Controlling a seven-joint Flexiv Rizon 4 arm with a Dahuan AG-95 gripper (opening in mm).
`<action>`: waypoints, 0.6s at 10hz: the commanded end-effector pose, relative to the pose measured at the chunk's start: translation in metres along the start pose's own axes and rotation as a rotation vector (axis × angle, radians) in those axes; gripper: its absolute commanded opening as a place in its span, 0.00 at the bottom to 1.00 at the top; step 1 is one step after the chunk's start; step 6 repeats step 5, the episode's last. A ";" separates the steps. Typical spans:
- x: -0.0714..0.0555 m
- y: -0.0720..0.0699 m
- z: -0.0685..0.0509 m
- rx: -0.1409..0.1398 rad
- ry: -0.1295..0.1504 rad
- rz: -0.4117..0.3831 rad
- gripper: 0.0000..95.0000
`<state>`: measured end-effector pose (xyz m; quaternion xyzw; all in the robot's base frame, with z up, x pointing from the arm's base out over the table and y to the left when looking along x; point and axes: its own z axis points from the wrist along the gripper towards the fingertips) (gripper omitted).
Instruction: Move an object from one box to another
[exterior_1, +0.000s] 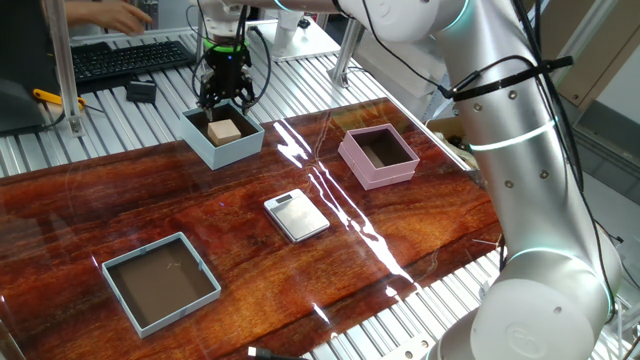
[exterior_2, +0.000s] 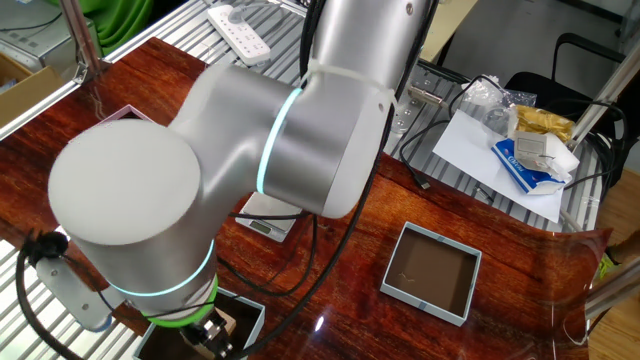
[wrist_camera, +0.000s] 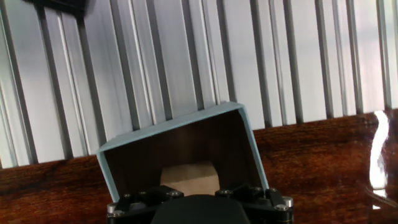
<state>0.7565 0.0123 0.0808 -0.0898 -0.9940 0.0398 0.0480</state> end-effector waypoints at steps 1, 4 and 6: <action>-0.001 -0.001 -0.001 0.008 0.013 0.012 0.80; 0.001 -0.004 -0.005 0.008 0.025 -0.008 0.80; 0.002 -0.004 -0.006 0.010 0.025 -0.012 0.80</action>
